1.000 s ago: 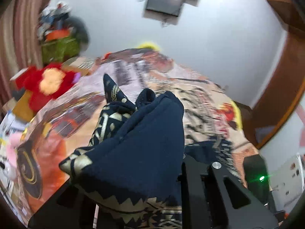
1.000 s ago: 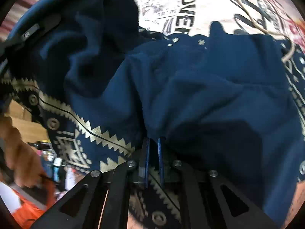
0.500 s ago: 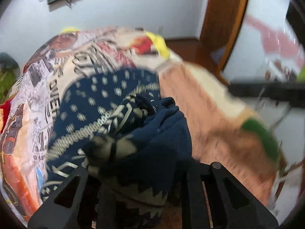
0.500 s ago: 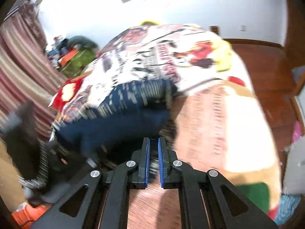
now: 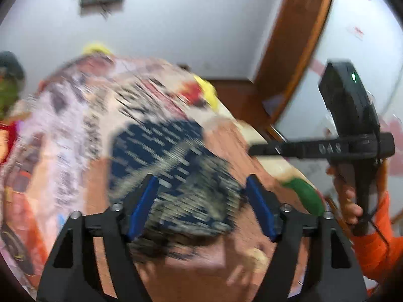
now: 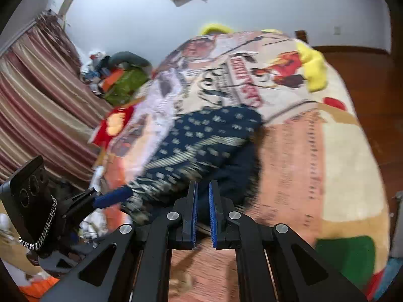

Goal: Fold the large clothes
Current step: 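Open both grippers and set the folded hoodie bundle down on the bed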

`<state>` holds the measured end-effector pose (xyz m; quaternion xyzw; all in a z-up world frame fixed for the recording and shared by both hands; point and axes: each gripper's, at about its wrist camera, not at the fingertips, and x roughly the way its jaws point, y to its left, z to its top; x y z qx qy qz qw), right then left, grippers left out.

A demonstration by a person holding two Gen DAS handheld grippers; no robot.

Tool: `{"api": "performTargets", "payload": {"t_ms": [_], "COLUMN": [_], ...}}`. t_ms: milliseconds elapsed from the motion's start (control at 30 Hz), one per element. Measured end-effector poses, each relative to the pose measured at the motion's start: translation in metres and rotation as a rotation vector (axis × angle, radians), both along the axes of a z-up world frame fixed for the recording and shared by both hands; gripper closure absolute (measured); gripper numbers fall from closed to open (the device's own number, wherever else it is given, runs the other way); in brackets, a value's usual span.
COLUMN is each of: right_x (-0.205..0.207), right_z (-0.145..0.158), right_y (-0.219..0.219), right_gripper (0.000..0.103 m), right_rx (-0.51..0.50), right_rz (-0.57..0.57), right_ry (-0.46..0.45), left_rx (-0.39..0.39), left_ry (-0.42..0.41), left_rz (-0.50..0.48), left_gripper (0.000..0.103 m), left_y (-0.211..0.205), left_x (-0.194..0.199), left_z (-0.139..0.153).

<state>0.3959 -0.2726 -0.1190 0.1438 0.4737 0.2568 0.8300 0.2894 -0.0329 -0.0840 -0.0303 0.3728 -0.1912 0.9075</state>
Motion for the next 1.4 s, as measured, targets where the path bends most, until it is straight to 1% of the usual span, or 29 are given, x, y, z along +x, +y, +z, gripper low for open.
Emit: {"api": "performTargets", "payload": {"t_ms": [33,67,100,133,167,200,233,267,300,333,400,433,467,567,633,733,833,933,967,1000,1033,1067,1100,1167,1200,1267,1333,1400], "right_x": [0.002,0.006,0.009,0.013,0.018,0.021,0.025,0.030,0.035,0.040,0.048,0.052,0.053,0.056,0.058,0.056,0.045,0.032,0.028,0.027,0.026,0.028,0.030,0.034,0.034,0.032,0.032,0.036], "right_z": [0.002,0.003,0.004,0.004,0.003,0.000,-0.004,-0.010,-0.016,-0.025,-0.045,-0.059,-0.067,-0.084,-0.086,-0.086,-0.085,-0.080,-0.080,-0.081,-0.081,-0.082,-0.081,-0.082,-0.082,-0.078,-0.068,-0.060], "right_y": [0.003,0.011,0.017,0.024,0.033,0.040,0.049,0.060,0.065,0.071,0.079,0.081,0.080,0.074,0.072,0.075,0.085,0.096,0.096,0.094,0.089,0.079,0.070,0.050,0.043,0.028,0.020,0.014], "right_gripper": [0.098,0.098,0.098,0.098,0.098,0.098,0.098,0.098,0.098,0.098,0.098,0.098,0.098,0.098,0.099,0.099,0.099,0.099,0.098,0.098,0.098,0.087,0.057,0.026,0.026,0.026,0.026,0.026], "right_rx": [0.005,0.005,0.004,0.002,-0.008,-0.024,-0.054,-0.100,-0.124,-0.157,-0.226,-0.268,-0.279,-0.271,-0.278,-0.328,-0.429,-0.547,-0.602,-0.624,-0.618,-0.585,-0.564,-0.584,-0.566,-0.469,-0.402,-0.326], "right_rz": [0.010,0.026,0.043,0.066,0.095,0.116,0.137,0.161,0.173,0.186,0.208,0.221,0.228,0.248,0.265,0.281,0.299,0.313,0.304,0.295,0.285,0.266,0.231,0.131,0.115,0.103,0.081,0.053], "right_ry": [0.010,0.030,0.046,0.061,0.081,0.099,0.116,0.137,0.150,0.174,0.241,0.284,0.306,0.351,0.349,0.324,0.248,0.156,0.124,0.112,0.111,0.124,0.138,0.121,0.120,0.155,0.150,0.154], "left_rx": [0.020,0.035,0.044,0.039,0.026,0.009,0.012,0.082,0.142,0.220,0.297,0.312,0.315,0.302,0.297,0.307,0.304,0.287,0.278,0.274,0.275,0.276,0.272,0.233,0.209,0.161,0.146,0.132], "left_ry": [-0.023,-0.025,-0.005,0.031,0.084,0.153,0.205,0.176,0.124,0.066,0.026,0.017,0.012,0.014,0.015,0.006,0.003,0.013,0.019,0.022,0.025,0.028,0.032,0.038,0.037,0.016,-0.008,-0.008], "left_rz": [0.038,0.070,0.096,0.100,0.084,0.039,-0.010,-0.028,-0.036,-0.051,-0.061,-0.067,-0.072,-0.078,-0.082,-0.086,-0.083,-0.082,-0.086,-0.089,-0.088,-0.084,-0.081,-0.069,-0.060,-0.018,0.036,0.077], "left_gripper": [0.022,0.022,0.022,0.022,0.022,0.022,0.022,0.021,0.018,0.017,0.016,0.016,0.016,0.016,0.016,0.016,0.016,0.016,0.016,0.016,0.016,0.016,0.016,0.016,0.016,0.016,0.016,0.016], "left_y": [0.008,0.015,0.020,0.022,0.021,0.015,0.007,-0.006,-0.015,-0.026,-0.039,-0.041,-0.042,-0.039,-0.038,-0.038,-0.038,-0.035,-0.034,-0.033,-0.033,-0.031,-0.029,-0.021,-0.016,0.000,0.014,0.030], "left_x": [0.002,0.010,0.018,0.024,0.030,0.036,0.038,0.033,0.028,0.020,0.009,0.008,0.007,0.008,0.009,0.006,0.005,0.006,0.006,0.005,0.005,0.005,0.004,0.003,0.004,0.005,0.010,0.020], "left_z": [0.000,-0.003,-0.011,-0.020,-0.033,-0.049,-0.065,-0.077,-0.081,-0.086,-0.092,-0.094,-0.095,-0.099,-0.099,-0.102,-0.103,-0.102,-0.101,-0.100,-0.100,-0.098,-0.096,-0.085,-0.079,-0.064,-0.052,-0.044]}}
